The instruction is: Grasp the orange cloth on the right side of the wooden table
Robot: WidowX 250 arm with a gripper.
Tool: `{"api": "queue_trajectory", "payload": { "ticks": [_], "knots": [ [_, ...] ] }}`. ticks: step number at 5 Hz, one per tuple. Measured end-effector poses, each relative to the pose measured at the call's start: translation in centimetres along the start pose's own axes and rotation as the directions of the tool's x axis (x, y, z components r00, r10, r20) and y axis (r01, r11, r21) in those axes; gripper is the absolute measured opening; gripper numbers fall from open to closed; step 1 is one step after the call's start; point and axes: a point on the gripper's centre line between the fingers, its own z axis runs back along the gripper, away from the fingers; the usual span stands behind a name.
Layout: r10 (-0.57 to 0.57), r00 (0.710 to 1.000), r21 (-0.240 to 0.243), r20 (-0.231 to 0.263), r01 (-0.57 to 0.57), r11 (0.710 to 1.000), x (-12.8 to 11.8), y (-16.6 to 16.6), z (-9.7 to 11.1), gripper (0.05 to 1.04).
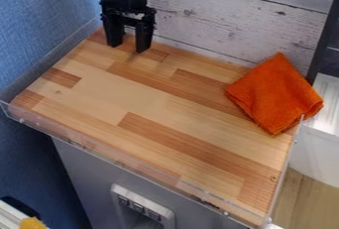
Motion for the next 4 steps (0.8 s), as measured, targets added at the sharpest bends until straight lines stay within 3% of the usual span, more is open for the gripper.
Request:
{"api": "queue_trajectory", "payload": {
  "ticks": [1, 2, 4],
  "knots": [
    [0.006, 1.0, 0.002, -0.011, -0.006, 1.0, 0.1, -1.8, -1.5, 0.999],
    [0.001, 1.0, 0.026, 0.013, -0.001, 1.0, 0.4, -5.8, -2.6, 0.998],
    [-0.001, 0.991, 0.086, 0.133, -0.011, 0.996, 0.8, -13.8, -3.1, 0.999]
  ]
}}
